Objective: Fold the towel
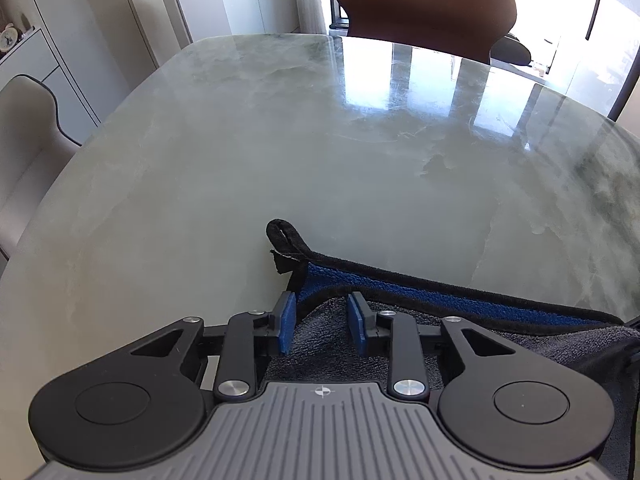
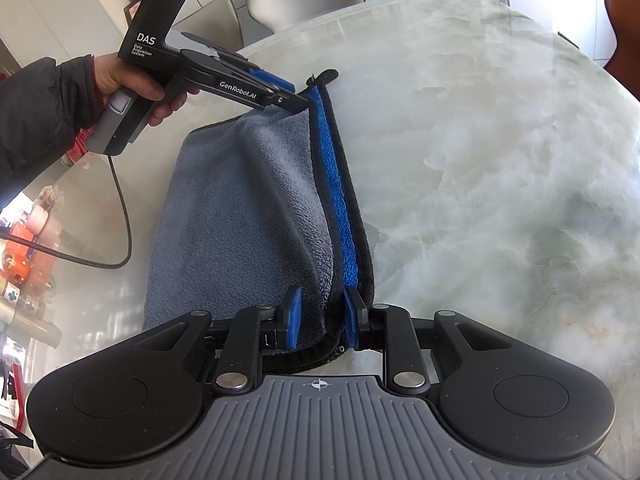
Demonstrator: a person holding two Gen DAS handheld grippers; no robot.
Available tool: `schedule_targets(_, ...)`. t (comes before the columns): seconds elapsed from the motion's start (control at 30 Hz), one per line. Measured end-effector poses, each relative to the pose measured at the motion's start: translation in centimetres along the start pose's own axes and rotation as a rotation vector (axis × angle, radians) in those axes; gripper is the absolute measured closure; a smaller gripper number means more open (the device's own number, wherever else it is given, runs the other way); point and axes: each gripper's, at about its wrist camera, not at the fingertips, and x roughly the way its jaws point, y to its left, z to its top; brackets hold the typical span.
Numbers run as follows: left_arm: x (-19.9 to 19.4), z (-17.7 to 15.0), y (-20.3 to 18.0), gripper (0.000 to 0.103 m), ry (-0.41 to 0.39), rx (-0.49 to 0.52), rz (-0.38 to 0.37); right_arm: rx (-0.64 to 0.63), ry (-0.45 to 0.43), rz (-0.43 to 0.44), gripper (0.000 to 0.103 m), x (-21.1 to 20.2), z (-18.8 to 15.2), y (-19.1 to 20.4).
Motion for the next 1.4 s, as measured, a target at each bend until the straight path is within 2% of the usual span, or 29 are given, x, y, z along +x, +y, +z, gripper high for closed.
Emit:
schedule_targets(0.07,0.1,0.1,-0.2,0.096,0.003,0.011,0.003,0.001,-0.002,0.000,0.079,0.0,-0.1,0.0)
schedule_targets(0.17,-0.1,0.3,-0.7,0.100,0.007,0.034,0.013,0.000,-0.003,0.000,0.080,0.0,-0.2,0.1)
schedule_targets(0.3,-0.7,0.6,-0.9,0.102,-0.021,0.032,0.024,-0.001,-0.005,-0.003,0.080,0.0,-0.3,0.1)
schedule_targets(0.4,-1.4,0.8,-0.2,0.102,-0.056,-0.012,0.016,0.003,-0.008,-0.002,0.080,0.0,-0.3,0.0)
schedule_targets(0.7,-0.4,1.1,-0.4,0.101,-0.051,-0.011,0.033,0.005,-0.012,0.002,0.079,0.0,-0.4,-0.1)
schedule_targets(0.77,-0.3,0.9,-0.4,0.093,-0.045,-0.021,0.041,0.004,-0.013,-0.001,0.080,-0.1,-0.3,-0.1)
schedule_targets(0.8,-0.3,0.8,-0.4,0.092,-0.049,-0.022,0.052,0.006,-0.014,-0.004,0.080,-0.1,-0.3,-0.1)
schedule_targets(0.9,-1.0,0.5,-0.5,0.079,-0.083,-0.029,0.084,0.011,-0.015,-0.021,0.080,-0.3,-0.1,0.0)
schedule_targets(0.97,-1.8,0.2,-0.5,0.060,-0.108,-0.048,0.106,0.006,-0.017,-0.037,0.080,-0.5,0.0,0.0)
schedule_targets(1.13,-4.8,-1.8,-1.4,0.058,-0.153,-0.135,0.104,-0.005,-0.044,-0.092,0.079,-1.5,0.5,0.0)
schedule_targets(1.23,-6.3,-3.8,-3.0,0.057,-0.165,-0.199,0.066,-0.020,-0.079,-0.016,0.079,-1.9,1.1,0.4)
schedule_targets(1.3,-6.9,-5.2,-4.2,0.055,-0.168,-0.238,0.045,-0.055,-0.066,0.024,0.079,-1.3,1.4,1.1)
schedule_targets(1.4,-6.9,-7.4,-5.0,0.055,-0.141,-0.307,0.075,-0.075,-0.020,0.017,0.079,-0.1,1.4,1.6)
